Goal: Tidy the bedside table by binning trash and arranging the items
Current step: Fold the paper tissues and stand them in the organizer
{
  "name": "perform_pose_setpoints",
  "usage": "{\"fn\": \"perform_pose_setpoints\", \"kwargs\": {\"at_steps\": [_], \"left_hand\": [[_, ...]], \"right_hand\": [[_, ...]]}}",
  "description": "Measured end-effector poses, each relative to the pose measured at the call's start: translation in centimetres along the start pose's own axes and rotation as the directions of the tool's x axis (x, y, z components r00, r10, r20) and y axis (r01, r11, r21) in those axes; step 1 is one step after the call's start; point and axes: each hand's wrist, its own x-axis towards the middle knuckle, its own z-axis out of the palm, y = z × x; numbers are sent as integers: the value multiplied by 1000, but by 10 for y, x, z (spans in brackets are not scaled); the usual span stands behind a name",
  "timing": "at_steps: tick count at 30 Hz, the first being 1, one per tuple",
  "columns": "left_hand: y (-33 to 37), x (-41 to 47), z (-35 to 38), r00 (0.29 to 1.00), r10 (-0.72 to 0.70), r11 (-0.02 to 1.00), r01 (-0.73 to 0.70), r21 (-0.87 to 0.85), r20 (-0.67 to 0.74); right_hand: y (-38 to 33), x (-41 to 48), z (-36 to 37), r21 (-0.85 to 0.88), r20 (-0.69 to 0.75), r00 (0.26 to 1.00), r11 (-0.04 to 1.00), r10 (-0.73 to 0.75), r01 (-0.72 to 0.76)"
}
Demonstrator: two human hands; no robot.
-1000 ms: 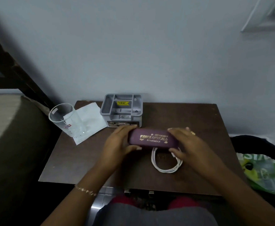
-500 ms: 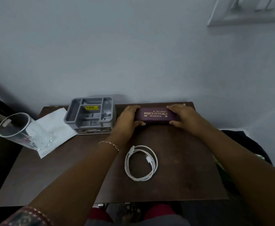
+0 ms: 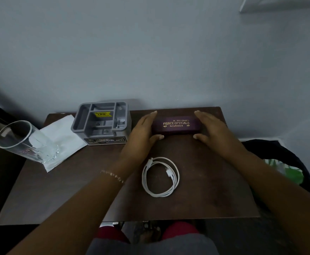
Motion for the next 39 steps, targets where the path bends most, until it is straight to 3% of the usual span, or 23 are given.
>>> {"fn": "perform_pose_setpoints", "kwargs": {"at_steps": [2, 4, 8, 13, 23, 39], "left_hand": [[3, -24, -7, 996, 59, 997, -62, -36, -70], [2, -48, -12, 995, -6, 996, -3, -85, -103], [-14, -88, -7, 957, -289, 950, 288, -118, 2], [-11, -105, 5, 880, -452, 814, 474, -335, 146], [25, -96, 29, 885, -445, 714, 443, -543, 136], [26, -91, 45, 899, -430, 736, 402, -544, 83]], "right_hand": [[-10, -24, 7, 79, -132, 990, 996, 47, -37], [-27, -51, 16, 238, -180, 967, 962, 179, -134], [-59, -97, 44, 458, -75, 905, 820, 419, -342], [-84, -114, 67, 511, -21, 882, 763, 471, -396], [-58, -110, 47, 567, -51, 836, 705, 546, -426], [-45, -98, 39, 393, -108, 878, 831, 465, -392]]}}
